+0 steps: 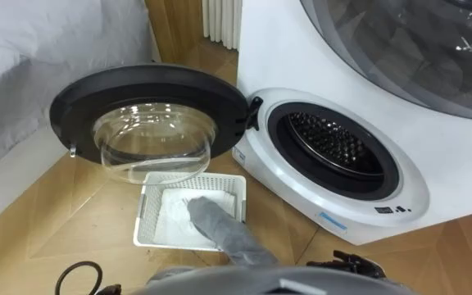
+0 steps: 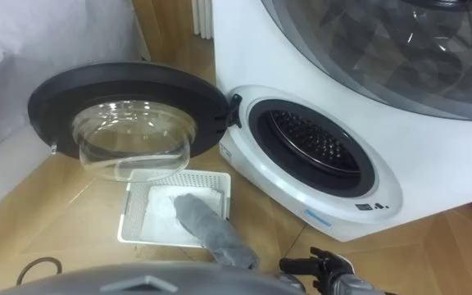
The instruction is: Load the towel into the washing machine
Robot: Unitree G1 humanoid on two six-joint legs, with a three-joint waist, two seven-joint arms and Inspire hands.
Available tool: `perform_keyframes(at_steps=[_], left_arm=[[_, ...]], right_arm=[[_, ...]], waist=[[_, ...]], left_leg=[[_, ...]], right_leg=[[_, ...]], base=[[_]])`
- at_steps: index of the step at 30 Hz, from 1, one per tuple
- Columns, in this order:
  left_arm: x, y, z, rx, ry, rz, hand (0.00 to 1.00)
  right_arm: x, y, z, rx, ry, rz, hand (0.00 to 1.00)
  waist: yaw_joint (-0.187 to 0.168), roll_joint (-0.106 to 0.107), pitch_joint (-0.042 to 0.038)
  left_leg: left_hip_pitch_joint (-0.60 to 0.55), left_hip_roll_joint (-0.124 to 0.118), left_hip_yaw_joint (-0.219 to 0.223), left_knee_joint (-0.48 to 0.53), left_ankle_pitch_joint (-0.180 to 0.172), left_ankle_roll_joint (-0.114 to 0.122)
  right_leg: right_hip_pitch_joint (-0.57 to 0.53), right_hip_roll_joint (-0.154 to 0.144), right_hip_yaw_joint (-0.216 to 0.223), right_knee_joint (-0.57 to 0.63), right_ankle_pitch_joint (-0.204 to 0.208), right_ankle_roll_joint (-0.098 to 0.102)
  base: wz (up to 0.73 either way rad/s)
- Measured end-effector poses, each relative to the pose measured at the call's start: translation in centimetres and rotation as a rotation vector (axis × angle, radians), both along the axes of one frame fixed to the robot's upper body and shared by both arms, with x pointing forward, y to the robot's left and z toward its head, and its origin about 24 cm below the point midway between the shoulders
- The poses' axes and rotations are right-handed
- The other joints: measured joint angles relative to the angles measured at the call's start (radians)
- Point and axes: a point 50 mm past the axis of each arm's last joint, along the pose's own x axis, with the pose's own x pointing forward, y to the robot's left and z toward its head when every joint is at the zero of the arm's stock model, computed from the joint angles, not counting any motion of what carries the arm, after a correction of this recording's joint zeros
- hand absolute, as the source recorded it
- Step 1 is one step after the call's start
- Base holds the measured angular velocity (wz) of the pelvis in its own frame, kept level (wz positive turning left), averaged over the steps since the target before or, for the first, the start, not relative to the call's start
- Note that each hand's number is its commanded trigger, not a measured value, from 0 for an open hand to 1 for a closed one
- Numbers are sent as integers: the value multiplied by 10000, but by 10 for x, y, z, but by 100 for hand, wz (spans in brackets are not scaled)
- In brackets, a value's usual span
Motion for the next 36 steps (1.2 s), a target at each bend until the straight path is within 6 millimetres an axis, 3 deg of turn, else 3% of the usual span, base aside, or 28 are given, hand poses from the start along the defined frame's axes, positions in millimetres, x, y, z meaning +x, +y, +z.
perform_keyframes(at_steps=[13,21,25,30,32,33,36], left_arm=[[5,-2,0,-120,-185,-286,0],[33,0,3,-43,-874,-838,0],[63,-2,7,-110,-1850,-1376,0],[107,-12,15,114,-2869,-3256,0],[121,-17,18,271,-2971,-4117,0],[130,-22,20,347,-3136,-4729,0],[151,-28,28,636,-3754,-5483,0]], right_arm=[[3,0,1,26,-181,72,0],[22,-1,4,237,-607,398,0],[37,0,6,204,-853,881,0],[76,16,13,-4,-1602,2853,0],[92,22,17,-28,-1997,3033,0],[102,24,20,-87,-2263,3067,0],[125,28,29,-370,-3026,3312,0]], waist=[[-22,32,-18],[-275,160,-12],[-251,326,68],[-246,432,160],[-266,440,237],[-283,439,339],[-514,453,481]], left_leg=[[-173,2,22,41,1,0],[-1259,27,-74,440,10,20],[-1799,67,-101,682,34,45],[-2957,84,-58,900,221,112],[-3283,58,-52,925,310,149],[-3424,17,-50,975,333,178],[-4301,-71,-55,1463,366,239]], right_leg=[[-180,0,64,11,1,-2],[-1092,-11,-79,133,71,-110],[-1675,-19,-102,378,76,-118],[-3124,-124,-122,1115,87,-137],[-3627,-196,-140,1484,80,-131],[-3844,-254,-143,1687,36,-132],[-4781,-527,-169,2459,-225,-132]], base=[[0],[2],[2],[-3],[-3],[0],[12]])
